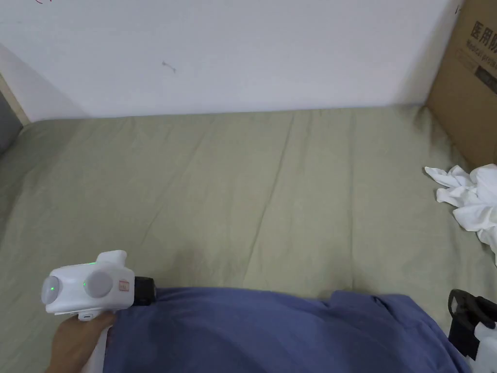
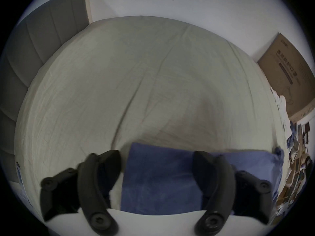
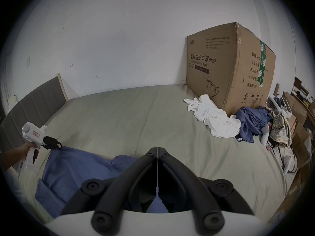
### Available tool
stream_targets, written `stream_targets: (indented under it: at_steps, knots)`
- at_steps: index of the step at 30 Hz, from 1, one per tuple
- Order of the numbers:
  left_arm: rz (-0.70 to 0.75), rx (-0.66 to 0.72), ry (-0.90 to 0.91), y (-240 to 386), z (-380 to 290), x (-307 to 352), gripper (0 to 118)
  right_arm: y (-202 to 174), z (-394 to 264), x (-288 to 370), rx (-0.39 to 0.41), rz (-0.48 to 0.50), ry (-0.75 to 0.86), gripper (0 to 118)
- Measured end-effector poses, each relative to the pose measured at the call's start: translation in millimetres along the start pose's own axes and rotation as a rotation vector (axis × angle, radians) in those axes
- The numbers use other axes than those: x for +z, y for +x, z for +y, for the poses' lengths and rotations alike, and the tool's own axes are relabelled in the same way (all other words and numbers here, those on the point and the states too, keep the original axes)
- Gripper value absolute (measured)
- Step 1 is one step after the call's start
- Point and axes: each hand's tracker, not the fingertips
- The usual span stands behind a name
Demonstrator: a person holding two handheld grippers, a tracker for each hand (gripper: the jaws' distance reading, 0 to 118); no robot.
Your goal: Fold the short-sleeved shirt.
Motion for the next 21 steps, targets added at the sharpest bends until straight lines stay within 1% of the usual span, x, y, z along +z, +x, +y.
stream_targets:
  at_steps: [1,2,3,4,5,7,8,9,10,11,12,13,14,15,16,18,19,20,21]
  knots:
    - [0.013,-0.045,0.031,2,-2,2,75,1,0,-2,-0.004,-0.004,-0.006,3]
    - [-0.002,-0.079,0.051,5,-4,3,67,3,-1,-5,-0.009,-0.007,-0.013,3]
    - [-0.016,-0.091,0.046,8,-3,3,53,5,-2,-9,-0.016,-0.010,-0.023,3]
    - [-0.032,-0.085,0.038,10,-2,3,21,8,-3,-14,-0.029,-0.016,-0.037,3]
    - [-0.034,-0.083,0.038,12,-4,5,12,11,-4,-20,-0.041,-0.019,-0.053,3]
    - [-0.028,-0.090,0.052,14,-4,9,8,22,-7,-38,-0.061,-0.028,-0.095,5]
    - [-0.036,-0.086,0.072,13,-5,14,7,26,-8,-48,-0.071,-0.027,-0.135,8]
    - [-0.077,-0.060,0.104,14,-6,22,7,30,-9,-59,-0.067,-0.027,-0.165,14]
    - [-0.100,-0.041,0.123,14,-7,29,7,35,-12,-71,-0.055,-0.026,-0.203,22]
    - [-0.126,-0.025,0.144,14,-8,38,7,38,-14,-83,-0.052,-0.030,-0.239,34]
    - [-0.161,-0.016,0.167,13,-10,46,7,40,-17,-95,-0.031,-0.018,-0.278,55]
    - [-0.190,-0.008,0.182,13,-12,55,7,42,-20,-105,-0.028,-0.011,-0.315,91]
    - [-0.214,0.001,0.198,13,-14,64,7,44,-24,-116,-0.026,-0.012,-0.344,109]
    - [-0.233,0.002,0.218,12,-16,72,7,45,-28,-125,-0.029,-0.009,-0.346,114]
    - [-0.229,-0.002,0.229,11,-18,79,7,45,-31,-130,-0.025,-0.004,-0.343,114]
    - [-0.245,-0.012,0.244,13,-22,94,7,43,-40,-144,0.025,-0.009,-0.405,114]
    - [-0.248,-0.013,0.243,12,-23,98,7,43,-43,-150,0.036,-0.007,-0.438,111]
    - [-0.248,-0.014,0.247,12,-25,101,7,43,-46,-155,0.026,-0.003,-0.472,103]
    - [-0.249,-0.014,0.249,16,-28,108,7,43,-49,-157,0.021,0.001,-0.502,85]
